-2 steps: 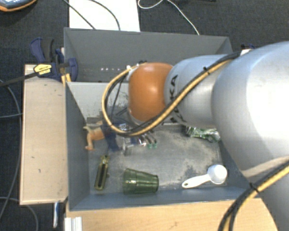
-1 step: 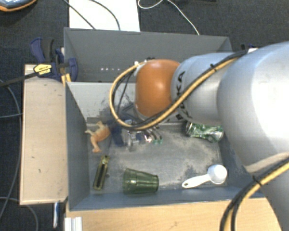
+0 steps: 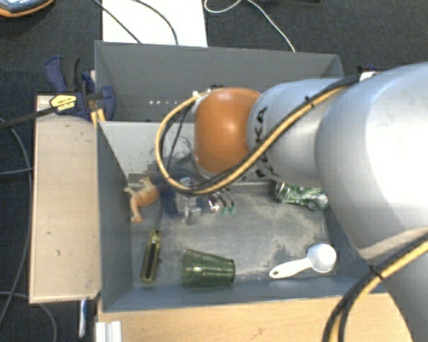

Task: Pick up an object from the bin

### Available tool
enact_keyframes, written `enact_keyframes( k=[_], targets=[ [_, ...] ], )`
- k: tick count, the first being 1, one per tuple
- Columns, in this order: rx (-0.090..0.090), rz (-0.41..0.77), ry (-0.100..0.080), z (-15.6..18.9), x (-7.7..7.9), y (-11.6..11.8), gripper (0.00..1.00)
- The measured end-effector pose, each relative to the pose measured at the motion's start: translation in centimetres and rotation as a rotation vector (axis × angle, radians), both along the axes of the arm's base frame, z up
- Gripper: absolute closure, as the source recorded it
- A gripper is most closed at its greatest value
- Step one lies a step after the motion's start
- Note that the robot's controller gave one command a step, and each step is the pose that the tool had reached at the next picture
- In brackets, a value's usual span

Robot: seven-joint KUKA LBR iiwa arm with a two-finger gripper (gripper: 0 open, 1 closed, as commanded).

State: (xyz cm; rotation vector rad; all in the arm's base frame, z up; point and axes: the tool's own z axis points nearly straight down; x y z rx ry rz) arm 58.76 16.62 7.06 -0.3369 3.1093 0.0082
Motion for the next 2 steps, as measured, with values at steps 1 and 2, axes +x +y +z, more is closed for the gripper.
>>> enact_keyframes(
  k=[1,2],
  targets=[
    [0.001,0.004,-0.008,0.45,0.05,1.06,1.00],
    [0.001,0.028,-0.005,1.39,-0.48,1.14,1.00]
  ],
)
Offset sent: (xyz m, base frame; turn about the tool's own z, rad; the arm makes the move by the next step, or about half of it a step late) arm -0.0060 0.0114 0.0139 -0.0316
